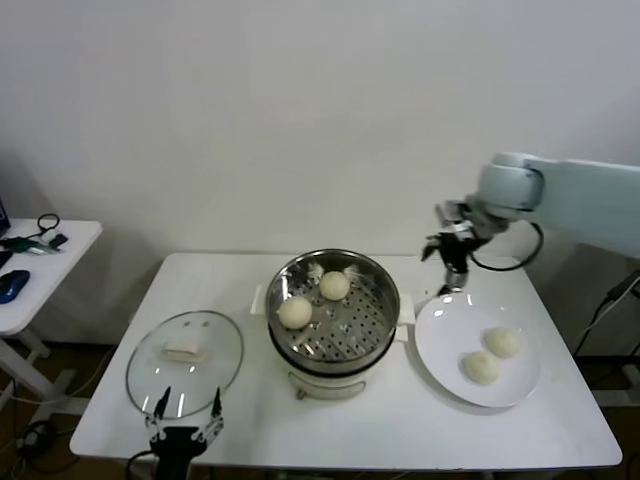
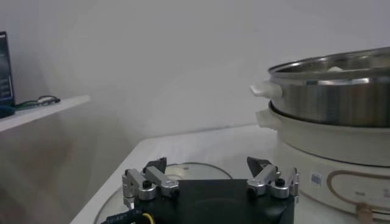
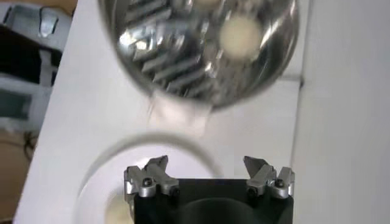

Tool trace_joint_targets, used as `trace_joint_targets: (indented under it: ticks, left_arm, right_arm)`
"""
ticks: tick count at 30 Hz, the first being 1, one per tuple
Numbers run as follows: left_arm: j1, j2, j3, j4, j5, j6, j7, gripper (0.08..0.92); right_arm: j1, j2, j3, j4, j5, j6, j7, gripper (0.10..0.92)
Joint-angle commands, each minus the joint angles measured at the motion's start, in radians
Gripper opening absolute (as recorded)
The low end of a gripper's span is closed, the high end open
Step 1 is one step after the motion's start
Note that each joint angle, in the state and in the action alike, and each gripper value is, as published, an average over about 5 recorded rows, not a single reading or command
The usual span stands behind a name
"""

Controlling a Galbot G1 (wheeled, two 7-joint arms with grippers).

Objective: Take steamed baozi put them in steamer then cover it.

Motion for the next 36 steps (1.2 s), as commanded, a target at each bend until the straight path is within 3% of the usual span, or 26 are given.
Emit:
trace_joint_targets:
  ticks: [1,17,30,36]
  left_arm:
    - [-0.008,0.001,-0.001,0.002,-0.003,0.003,0.001,0.823]
    - [-0.003,-0.008,0.007,0.007,-0.004,0.009,0.0,0.823]
    - [0.003,-0.006,0.008,0.011,0.011,0.001,-0.004,0.823]
    - [0.004,-0.008,0.011,0.011,0.015,-0.001,-0.006,0.823]
  right_arm:
    - [-0.227,-0.263,0.073,0.035,-0.218,0.023,-0.018,0.823]
    - [-0.696,-0.261,0.466,-0.034,-0.331,-0.043,0.076,0.823]
    - [-0.758,-0.204,0.534,-0.068,-0.324,-0.072,0.142,0.822]
    - [-0.743,-0.19,0.519,-0.073,-0.321,-0.075,0.143,0.771]
